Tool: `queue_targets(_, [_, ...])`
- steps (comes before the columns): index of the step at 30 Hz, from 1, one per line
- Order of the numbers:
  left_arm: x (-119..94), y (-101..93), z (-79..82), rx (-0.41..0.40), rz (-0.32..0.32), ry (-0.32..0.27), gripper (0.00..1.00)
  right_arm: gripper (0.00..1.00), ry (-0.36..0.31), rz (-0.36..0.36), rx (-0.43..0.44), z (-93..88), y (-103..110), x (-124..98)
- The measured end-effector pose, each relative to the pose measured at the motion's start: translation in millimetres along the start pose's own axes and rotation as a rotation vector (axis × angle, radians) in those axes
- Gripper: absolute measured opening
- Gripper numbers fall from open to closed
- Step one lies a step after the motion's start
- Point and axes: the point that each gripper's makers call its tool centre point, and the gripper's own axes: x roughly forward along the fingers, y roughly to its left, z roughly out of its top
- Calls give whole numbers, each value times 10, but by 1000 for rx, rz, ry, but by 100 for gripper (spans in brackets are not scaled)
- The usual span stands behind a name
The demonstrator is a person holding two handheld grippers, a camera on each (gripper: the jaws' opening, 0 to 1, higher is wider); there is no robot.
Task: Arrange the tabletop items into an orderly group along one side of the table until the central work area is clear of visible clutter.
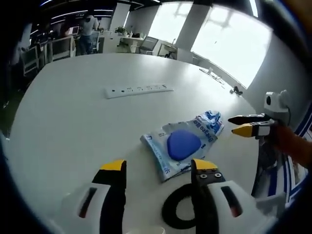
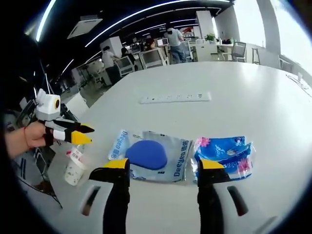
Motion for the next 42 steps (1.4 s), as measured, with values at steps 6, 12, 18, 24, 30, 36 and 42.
queue_targets(6, [-68, -25, -41, 21, 8, 1, 58, 56, 2, 20, -17, -8, 109, -15])
queue_targets(12, [-139, -86, -87, 41, 10, 8, 59, 57, 9, 45, -40, -31, 238, -31])
queue_targets(18, [-223, -138, -118, 77, 21, 12, 59, 57, 16, 67, -58, -81, 363, -58])
queue_targets(24, [-309, -165, -166, 114, 35, 20, 59, 57, 25, 86, -73, -139, 486, -79])
queue_targets(30, [-374, -198, -234, 131, 40, 31, 59, 56, 36, 105, -86, -185, 604, -89])
queue_targets(36, [-422, -232, -307, 141, 45, 40, 60, 56, 45, 122, -99, -224, 714, -95])
queue_targets(42, [-457, -284, -361, 150, 43, 43, 60, 56, 62, 138, -114, -285, 805, -64])
